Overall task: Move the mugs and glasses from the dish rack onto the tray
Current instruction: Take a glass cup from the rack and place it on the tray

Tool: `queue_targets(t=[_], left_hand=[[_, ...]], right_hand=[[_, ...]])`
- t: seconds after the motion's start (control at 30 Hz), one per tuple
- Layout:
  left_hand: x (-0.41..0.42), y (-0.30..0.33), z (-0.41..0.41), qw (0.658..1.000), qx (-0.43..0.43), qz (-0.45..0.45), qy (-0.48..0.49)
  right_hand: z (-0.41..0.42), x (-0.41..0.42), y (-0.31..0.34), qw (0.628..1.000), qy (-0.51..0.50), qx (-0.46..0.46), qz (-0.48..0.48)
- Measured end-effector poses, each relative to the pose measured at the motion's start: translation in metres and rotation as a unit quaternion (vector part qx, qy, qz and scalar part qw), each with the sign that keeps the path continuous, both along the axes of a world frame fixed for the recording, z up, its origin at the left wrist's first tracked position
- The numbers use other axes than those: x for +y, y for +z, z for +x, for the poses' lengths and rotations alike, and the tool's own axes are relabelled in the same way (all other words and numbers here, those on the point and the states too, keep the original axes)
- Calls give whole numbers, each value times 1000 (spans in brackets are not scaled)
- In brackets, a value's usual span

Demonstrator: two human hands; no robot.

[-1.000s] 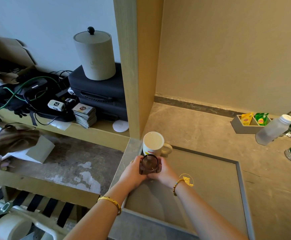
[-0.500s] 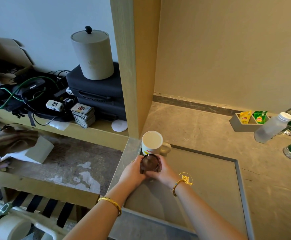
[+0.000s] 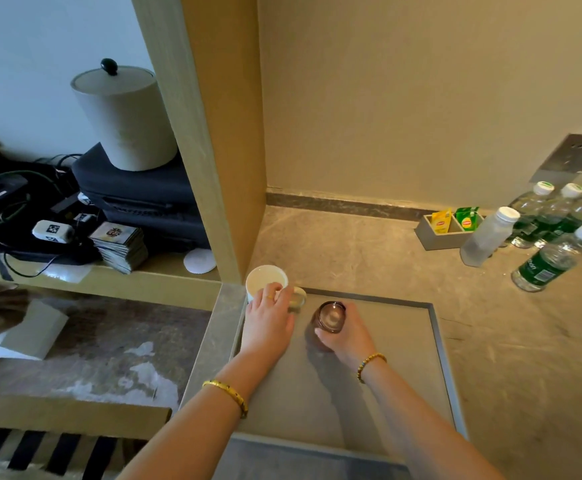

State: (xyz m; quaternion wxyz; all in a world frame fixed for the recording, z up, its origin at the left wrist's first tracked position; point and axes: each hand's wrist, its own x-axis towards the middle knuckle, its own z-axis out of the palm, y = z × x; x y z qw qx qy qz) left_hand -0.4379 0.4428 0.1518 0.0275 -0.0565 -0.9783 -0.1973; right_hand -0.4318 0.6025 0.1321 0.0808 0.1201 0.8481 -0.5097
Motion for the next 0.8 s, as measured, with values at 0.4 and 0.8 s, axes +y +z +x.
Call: queue_targets(t=[0.4, 0.8], left_hand=[[-14, -3, -34, 993, -79, -83, 12], [-16, -11, -32, 993, -48, -106, 2]], right_hand=[[-32, 1, 7, 999, 27, 0, 25], [-36, -9, 7, 1000, 1, 13, 29]])
